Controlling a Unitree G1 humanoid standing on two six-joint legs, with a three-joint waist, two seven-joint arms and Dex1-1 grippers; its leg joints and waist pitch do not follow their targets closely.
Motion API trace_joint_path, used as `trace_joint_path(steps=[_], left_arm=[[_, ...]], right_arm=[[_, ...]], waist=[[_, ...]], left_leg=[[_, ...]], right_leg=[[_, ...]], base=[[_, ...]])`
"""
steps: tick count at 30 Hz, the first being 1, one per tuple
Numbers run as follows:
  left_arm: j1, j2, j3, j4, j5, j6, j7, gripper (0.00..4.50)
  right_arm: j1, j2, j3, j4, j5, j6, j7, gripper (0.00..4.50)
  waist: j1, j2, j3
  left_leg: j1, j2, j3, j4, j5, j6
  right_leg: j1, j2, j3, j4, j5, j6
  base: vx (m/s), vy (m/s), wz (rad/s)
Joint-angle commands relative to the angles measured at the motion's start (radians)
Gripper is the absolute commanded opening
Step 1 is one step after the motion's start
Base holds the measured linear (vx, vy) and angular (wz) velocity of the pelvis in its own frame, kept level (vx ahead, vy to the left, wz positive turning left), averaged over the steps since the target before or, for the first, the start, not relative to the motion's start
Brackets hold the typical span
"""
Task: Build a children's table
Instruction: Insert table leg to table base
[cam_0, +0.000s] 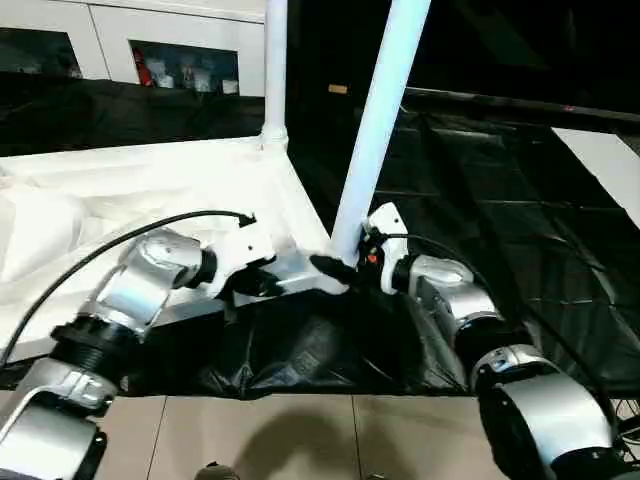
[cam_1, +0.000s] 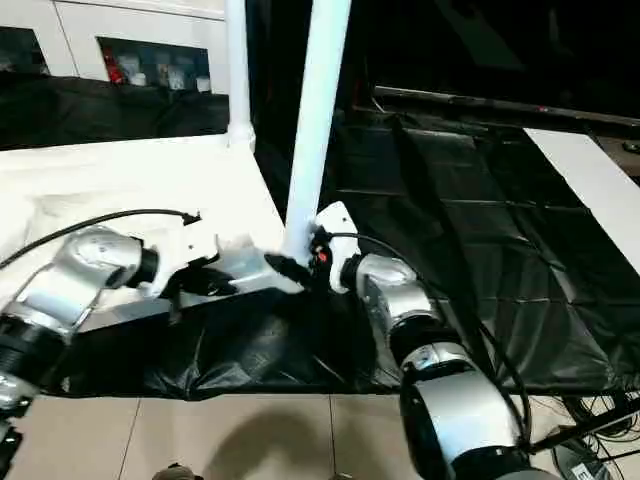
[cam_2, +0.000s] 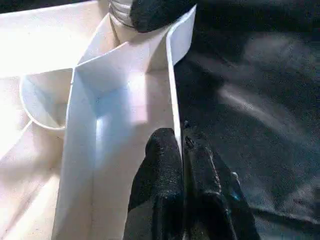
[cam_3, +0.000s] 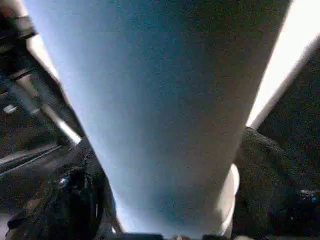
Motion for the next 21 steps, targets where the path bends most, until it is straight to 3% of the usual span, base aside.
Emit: trace_joint_path(steps=[1, 10, 21], left_arm=[[-0.008, -0.006, -0.038, -0.043, -0.018, -0.072, -0.062, 0.0], [0.006, 0.01, -0.046, 0.005, -0.04, -0.164, -0.142, 0.0], [0.011, 0.01, -0.043, 0.04, -0.062, -0.192, -0.203, 0.0]], right_arm=[[0.013, -0.021, 0.02, -0.03, -0.017, -0.011, 0.058, 3.37], [0.061, -0.052, 0.072, -0.069, -0.043, -0.043, 0.179, 2.78], [0.122, -0.073, 0.096, -0.125, -0.038, -0.051, 0.264, 2.75]], waist=[[-0.007, 0.031, -0.069], [-0.007, 0.032, -0.068], [-0.003, 0.031, -0.066]], left_leg=[[0.009, -0.009, 0.026, -0.062, -0.217, 0.009], [0.009, -0.008, 0.026, -0.062, -0.239, 0.004], [0.012, -0.006, 0.024, -0.065, -0.268, 0.005]], right_leg=[[0.068, -0.045, 0.056, -0.071, -0.076, -0.23], [0.066, -0.045, 0.057, -0.073, -0.105, -0.229], [0.065, -0.046, 0.057, -0.078, -0.156, -0.218]], base=[[0.0, 0.0, 0.0], [0.0, 0.0, 0.0], [0.0, 0.0, 0.0]])
